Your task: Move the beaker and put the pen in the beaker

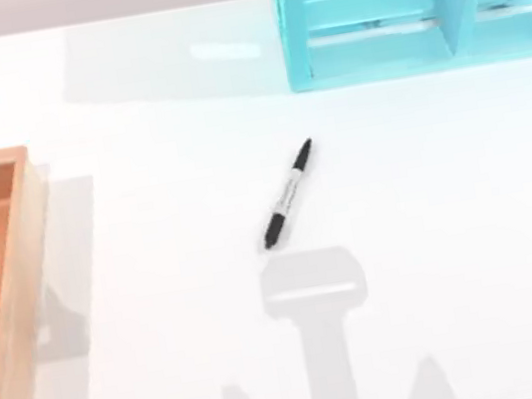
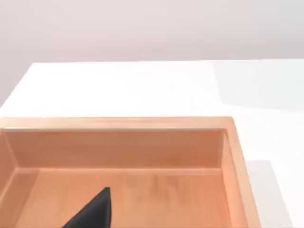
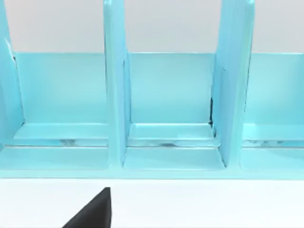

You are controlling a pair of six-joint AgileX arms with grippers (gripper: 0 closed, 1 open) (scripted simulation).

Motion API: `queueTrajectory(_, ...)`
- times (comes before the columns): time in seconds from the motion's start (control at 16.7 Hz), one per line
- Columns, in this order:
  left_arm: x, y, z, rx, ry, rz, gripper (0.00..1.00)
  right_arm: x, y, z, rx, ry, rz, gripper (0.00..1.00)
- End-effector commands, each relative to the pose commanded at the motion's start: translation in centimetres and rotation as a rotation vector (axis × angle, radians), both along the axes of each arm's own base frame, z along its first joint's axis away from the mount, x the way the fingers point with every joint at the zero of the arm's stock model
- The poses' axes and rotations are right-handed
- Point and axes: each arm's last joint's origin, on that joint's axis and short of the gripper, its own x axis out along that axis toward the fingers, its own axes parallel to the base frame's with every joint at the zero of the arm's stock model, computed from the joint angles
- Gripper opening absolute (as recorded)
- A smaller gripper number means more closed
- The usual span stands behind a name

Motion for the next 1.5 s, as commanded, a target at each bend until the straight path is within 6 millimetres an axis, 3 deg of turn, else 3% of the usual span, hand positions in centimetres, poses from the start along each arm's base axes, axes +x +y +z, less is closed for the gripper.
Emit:
queueTrajectory(0.18, 1.7, 0.5, 3.3, 0.019, 0.224, 0.019, 1.0, 0.0, 0.0, 0.0, 0.0, 0.0, 0.0, 1.0)
queueTrajectory(0.42, 6.8, 1.6, 6.5, 0.025, 0.587, 0.03, 1.0, 0.0, 0.0, 0.0, 0.0, 0.0, 0.0, 1.0)
queueTrajectory(0.72, 15.0, 3.8, 6.7, 0.005, 1.016, 0.018, 1.0, 0.0, 0.0, 0.0, 0.0, 0.0, 0.0, 1.0)
queueTrajectory(0.9, 18.5, 5.2, 5.9, -0.015, 1.206, 0.004, 1.0, 0.0, 0.0, 0.0, 0.0, 0.0, 0.0, 1.0)
queueTrajectory(1.14, 20.8, 6.4, 5.3, -0.034, 1.342, -0.012, 1.0, 0.0, 0.0, 0.0, 0.0, 0.0, 0.0, 1.0)
queueTrajectory(1.5, 21.1, 6.4, 5.3, -0.033, 1.354, -0.017, 1.0, 0.0, 0.0, 0.0, 0.0, 0.0, 0.0, 1.0)
